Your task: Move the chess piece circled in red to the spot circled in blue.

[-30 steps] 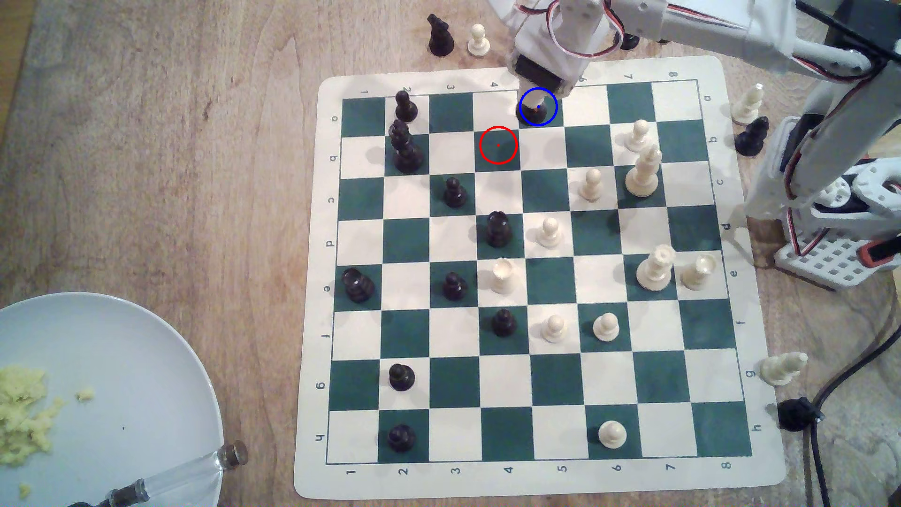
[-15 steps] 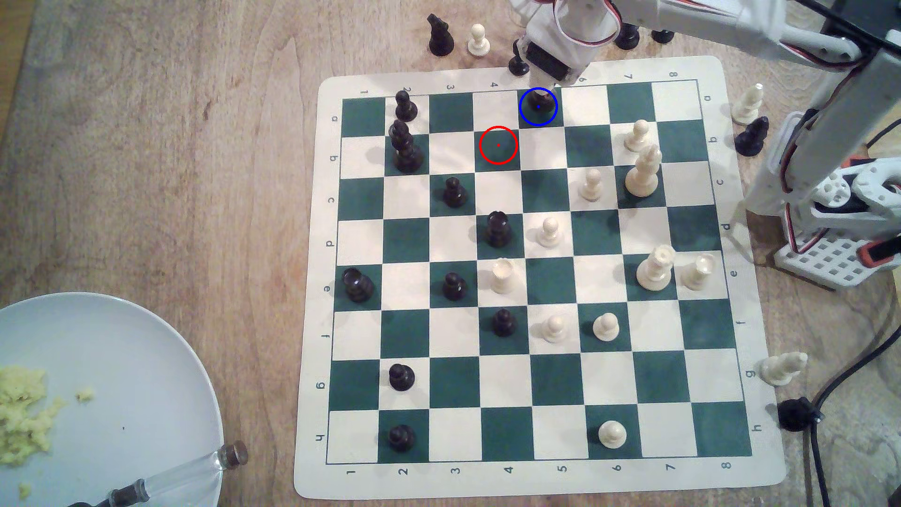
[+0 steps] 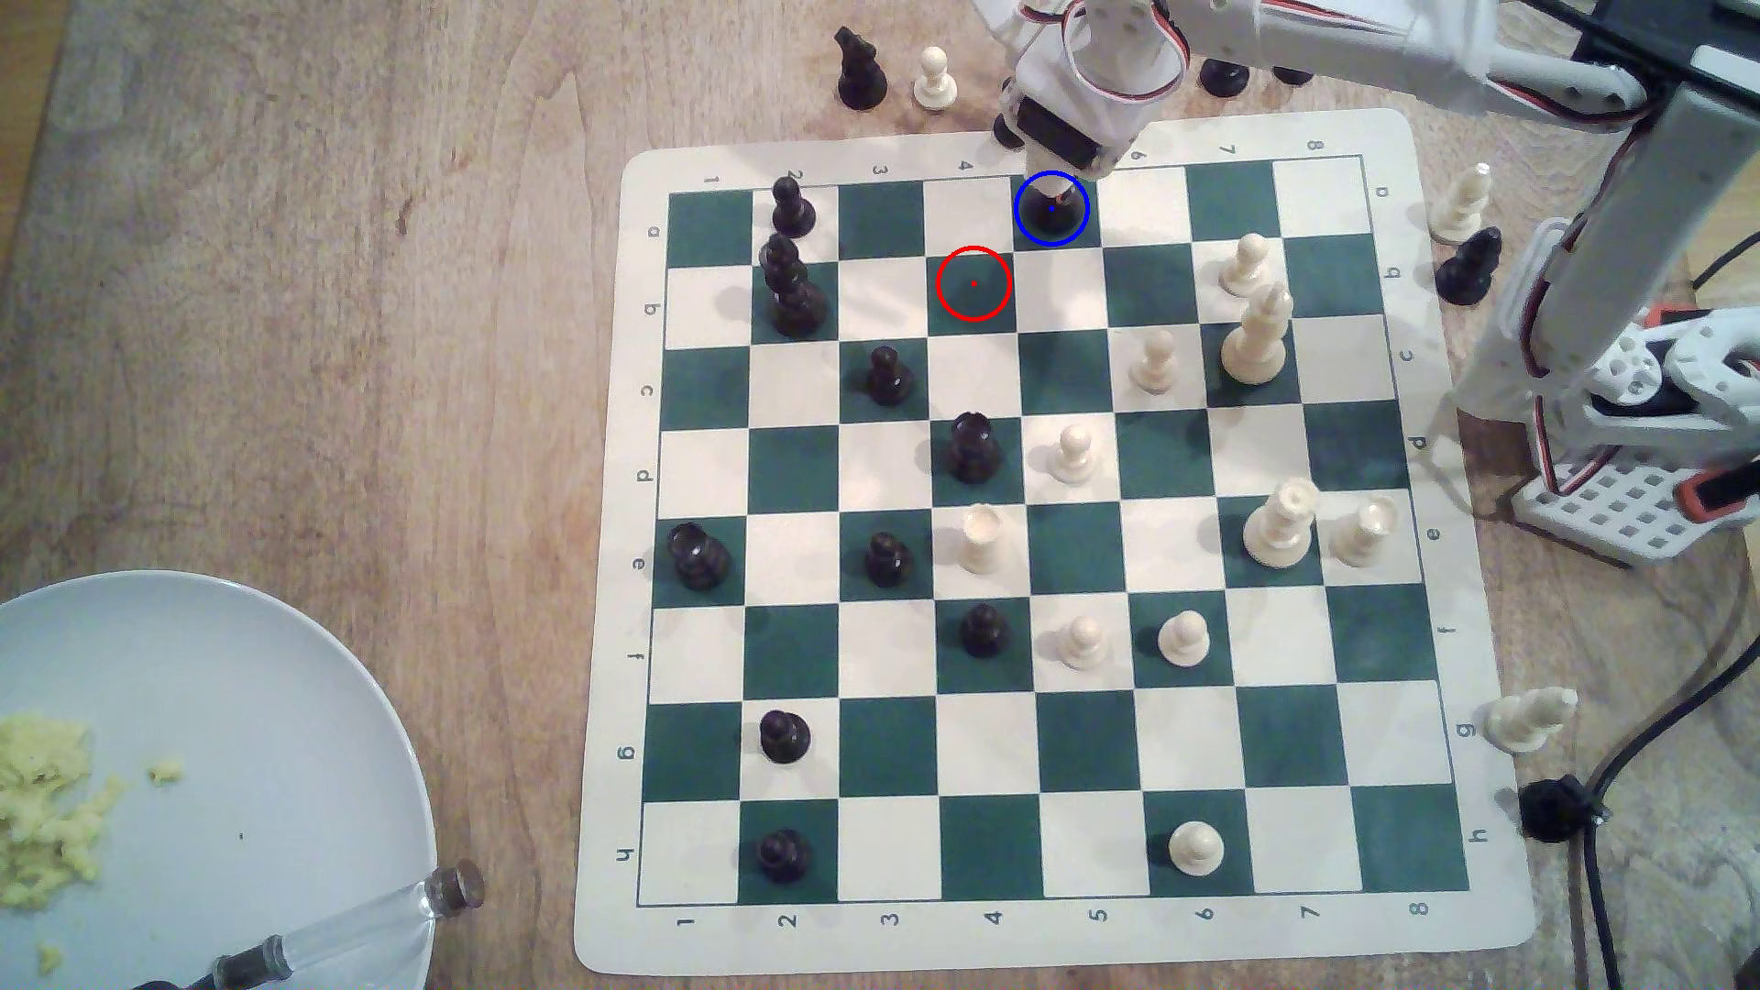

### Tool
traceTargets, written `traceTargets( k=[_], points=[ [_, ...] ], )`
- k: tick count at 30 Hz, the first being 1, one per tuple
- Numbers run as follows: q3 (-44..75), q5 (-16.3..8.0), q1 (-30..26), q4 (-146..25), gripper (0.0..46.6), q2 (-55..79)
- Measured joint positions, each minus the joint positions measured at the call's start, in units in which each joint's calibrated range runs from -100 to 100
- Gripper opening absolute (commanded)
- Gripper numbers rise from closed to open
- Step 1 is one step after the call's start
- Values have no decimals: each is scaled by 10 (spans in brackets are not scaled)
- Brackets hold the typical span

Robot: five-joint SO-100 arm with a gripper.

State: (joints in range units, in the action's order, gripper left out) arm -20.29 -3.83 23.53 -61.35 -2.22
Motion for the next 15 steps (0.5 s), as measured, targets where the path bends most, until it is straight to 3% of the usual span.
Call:
traceTargets(
  k=[4, 15],
  points=[
    [0, 0, 0, 5, 185, 0],
    [0, 0, 1, 7, 202, 0]
  ],
)
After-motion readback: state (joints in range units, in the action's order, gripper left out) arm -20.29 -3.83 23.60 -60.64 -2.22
